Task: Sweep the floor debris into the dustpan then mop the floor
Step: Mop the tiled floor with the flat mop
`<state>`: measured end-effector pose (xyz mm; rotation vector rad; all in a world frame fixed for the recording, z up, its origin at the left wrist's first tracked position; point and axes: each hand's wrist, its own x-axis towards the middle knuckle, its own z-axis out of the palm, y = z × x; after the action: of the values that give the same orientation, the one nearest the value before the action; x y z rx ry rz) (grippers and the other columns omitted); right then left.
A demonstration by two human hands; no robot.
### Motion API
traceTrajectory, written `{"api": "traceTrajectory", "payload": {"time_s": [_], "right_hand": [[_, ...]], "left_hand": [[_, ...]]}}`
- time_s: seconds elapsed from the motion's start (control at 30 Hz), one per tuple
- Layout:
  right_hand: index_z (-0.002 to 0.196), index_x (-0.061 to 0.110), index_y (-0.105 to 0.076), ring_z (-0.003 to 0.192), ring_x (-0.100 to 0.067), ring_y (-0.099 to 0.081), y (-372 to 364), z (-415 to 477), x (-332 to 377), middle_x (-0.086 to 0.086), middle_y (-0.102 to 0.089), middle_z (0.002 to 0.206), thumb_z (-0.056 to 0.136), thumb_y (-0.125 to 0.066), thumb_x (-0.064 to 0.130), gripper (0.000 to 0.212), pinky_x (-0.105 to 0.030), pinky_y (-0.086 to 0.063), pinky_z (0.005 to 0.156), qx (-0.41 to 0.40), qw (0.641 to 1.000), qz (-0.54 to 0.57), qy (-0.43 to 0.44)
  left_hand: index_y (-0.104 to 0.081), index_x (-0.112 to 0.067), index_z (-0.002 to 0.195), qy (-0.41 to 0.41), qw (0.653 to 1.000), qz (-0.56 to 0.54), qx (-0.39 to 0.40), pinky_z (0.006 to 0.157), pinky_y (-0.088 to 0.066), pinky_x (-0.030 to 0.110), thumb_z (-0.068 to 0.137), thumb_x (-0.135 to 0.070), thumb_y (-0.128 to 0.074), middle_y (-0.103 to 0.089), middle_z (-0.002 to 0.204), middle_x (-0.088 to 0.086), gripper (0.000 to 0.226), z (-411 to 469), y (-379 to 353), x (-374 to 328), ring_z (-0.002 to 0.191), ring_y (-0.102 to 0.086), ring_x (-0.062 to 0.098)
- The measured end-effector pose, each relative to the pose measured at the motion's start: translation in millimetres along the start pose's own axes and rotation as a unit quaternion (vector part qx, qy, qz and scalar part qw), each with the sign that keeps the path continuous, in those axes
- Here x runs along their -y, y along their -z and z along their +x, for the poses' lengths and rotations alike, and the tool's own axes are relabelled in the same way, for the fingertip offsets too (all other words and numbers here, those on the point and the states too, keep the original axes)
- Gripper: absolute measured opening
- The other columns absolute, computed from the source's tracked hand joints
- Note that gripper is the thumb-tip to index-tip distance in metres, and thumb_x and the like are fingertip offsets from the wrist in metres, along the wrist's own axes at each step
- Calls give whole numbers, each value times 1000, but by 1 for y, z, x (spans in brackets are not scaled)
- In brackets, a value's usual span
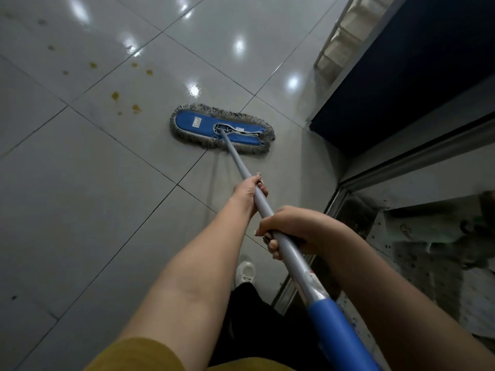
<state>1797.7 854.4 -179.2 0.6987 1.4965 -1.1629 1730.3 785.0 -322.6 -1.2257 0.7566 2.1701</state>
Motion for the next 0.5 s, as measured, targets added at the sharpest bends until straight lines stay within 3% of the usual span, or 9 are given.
{"api": "traceTrajectory", "payload": {"time_s": [0.5], "right_hand": [[78,1,-51,33,-11,-52,-19,-25,-37,-3,-52,43,88,-54,0,10,-20,-47,38,23,995,-95,-31]], "left_hand": [[-40,-8,64,-43,996,-80,-14,29,-34,10,95,-4,-47,-40,30,-2,32,-46,44,38,22,-37,5]]}}
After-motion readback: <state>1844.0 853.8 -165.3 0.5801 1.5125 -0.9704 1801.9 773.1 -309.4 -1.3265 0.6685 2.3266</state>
